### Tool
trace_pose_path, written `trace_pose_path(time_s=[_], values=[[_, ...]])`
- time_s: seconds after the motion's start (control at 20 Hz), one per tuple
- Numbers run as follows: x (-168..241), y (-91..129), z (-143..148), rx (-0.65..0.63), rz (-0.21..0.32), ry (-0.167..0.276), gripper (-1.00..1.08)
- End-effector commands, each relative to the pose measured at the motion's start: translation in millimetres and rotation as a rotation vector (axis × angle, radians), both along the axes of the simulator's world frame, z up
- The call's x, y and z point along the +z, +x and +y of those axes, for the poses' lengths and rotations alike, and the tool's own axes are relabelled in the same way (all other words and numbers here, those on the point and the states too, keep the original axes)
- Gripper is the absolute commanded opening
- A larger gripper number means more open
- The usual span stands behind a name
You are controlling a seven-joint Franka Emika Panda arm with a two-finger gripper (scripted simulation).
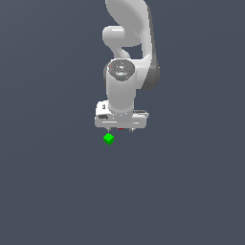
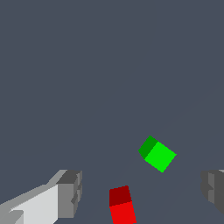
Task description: Stack the red cube on top of the green cube.
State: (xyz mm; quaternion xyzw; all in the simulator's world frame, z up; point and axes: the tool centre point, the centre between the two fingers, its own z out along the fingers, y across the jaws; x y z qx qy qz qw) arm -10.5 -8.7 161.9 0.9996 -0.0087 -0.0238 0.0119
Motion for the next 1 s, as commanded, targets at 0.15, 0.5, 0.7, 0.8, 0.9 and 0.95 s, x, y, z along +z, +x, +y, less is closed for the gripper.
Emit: trace_pose_path(time_s=[0.15, 0.5, 0.7, 0.8, 0.9, 0.95], values=[[-0.8, -1.3, 0.1, 0.002, 0.0, 0.0, 1.0], [-9.1, -15.0, 1.5, 0.023, -0.005, 0.003, 1.0], [-18.2, -30.0, 2.7, 0.045, -0.009, 0.006, 1.0], [-24.2, -39.7, 3.2, 0.06, -0.013, 0.008, 1.0], [-31.2, -50.9, 3.7, 0.077, -0.016, 0.01, 1.0], [-35.1, -57.2, 4.0, 0.087, -0.018, 0.011, 1.0]])
